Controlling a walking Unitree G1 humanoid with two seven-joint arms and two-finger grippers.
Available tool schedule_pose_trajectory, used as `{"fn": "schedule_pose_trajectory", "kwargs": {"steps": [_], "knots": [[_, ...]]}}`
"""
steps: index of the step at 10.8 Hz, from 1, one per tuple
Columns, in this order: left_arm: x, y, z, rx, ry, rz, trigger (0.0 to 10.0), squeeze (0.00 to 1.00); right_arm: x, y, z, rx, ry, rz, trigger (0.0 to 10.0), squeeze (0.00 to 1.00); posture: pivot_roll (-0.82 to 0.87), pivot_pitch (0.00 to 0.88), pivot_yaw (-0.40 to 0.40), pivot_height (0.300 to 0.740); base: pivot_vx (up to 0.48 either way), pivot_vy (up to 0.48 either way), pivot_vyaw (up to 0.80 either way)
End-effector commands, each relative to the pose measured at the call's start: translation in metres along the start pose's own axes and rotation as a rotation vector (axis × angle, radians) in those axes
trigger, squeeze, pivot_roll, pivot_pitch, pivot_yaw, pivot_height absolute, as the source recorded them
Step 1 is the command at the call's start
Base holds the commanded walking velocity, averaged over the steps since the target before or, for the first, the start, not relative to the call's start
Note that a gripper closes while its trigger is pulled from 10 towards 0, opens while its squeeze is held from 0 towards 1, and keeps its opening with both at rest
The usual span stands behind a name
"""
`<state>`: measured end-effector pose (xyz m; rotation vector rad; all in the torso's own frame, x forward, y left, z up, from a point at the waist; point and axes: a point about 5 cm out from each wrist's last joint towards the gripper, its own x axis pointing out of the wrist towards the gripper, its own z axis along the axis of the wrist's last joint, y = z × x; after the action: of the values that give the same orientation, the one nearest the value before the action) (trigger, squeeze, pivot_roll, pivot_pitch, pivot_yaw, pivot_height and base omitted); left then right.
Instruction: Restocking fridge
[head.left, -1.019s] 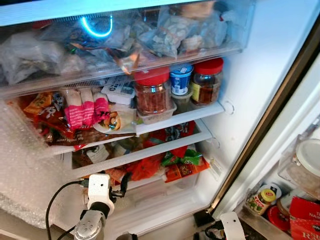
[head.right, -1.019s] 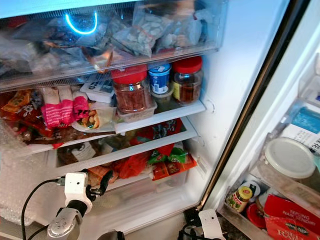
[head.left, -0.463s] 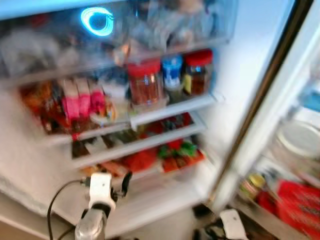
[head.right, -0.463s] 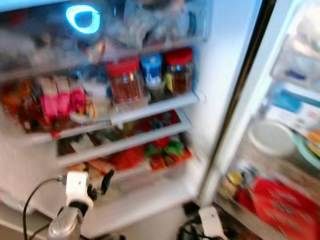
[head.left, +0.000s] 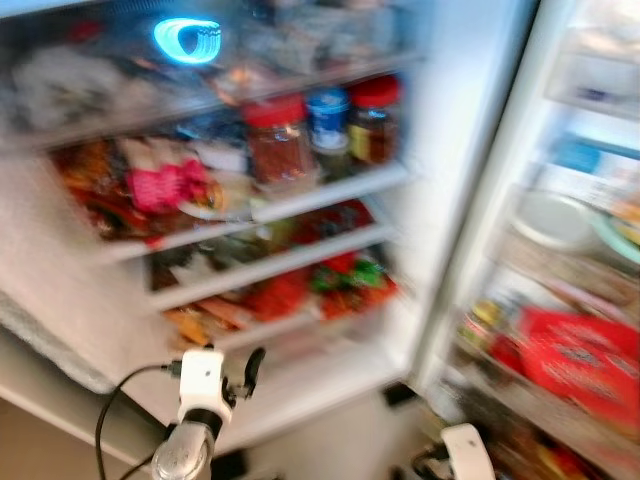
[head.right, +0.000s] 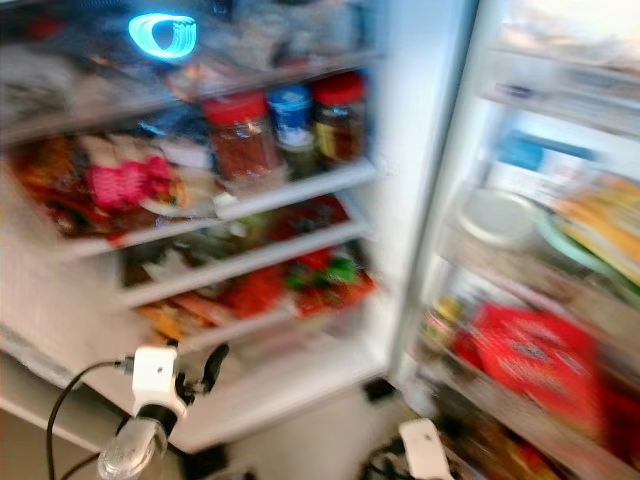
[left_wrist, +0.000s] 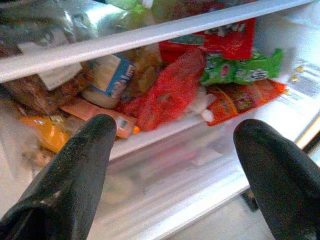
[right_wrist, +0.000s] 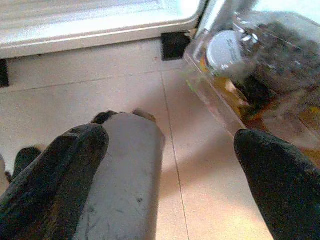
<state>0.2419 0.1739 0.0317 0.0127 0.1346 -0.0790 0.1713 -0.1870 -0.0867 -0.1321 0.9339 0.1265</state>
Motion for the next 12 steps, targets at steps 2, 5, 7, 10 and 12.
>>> {"fn": "schedule_pose_trajectory", "kwargs": {"steps": [2,5,7,10,12], "knots": [[-0.003,0.006,-0.003,0.016,0.023,0.018,10.0,0.00,-0.013,0.007,-0.050,-0.012,0.192,0.033,10.0,0.00,-0.12,0.039,0.055,0.641,-0.334,0.000,0.00],[-0.010,0.010,-0.017,0.003,0.078,0.049,10.0,0.00,-0.013,0.007,-0.050,-0.013,0.192,0.033,10.0,0.00,-0.12,0.050,0.050,0.641,-0.330,0.000,0.00],[-0.018,0.021,-0.040,-0.073,0.186,0.128,10.0,0.00,-0.012,0.006,-0.049,-0.015,0.191,0.033,10.0,0.00,-0.12,0.056,0.045,0.641,-0.167,0.000,0.00],[-0.035,0.032,-0.088,-0.093,0.474,0.188,10.0,0.00,-0.012,0.006,-0.049,-0.016,0.190,0.034,10.0,0.00,-0.11,0.058,0.041,0.641,0.000,0.000,0.00],[-0.046,0.033,-0.107,-0.095,0.603,0.201,10.0,0.00,-0.012,0.007,-0.048,-0.019,0.188,0.039,10.0,0.00,-0.11,0.060,0.041,0.641,0.000,0.000,0.00]]}}
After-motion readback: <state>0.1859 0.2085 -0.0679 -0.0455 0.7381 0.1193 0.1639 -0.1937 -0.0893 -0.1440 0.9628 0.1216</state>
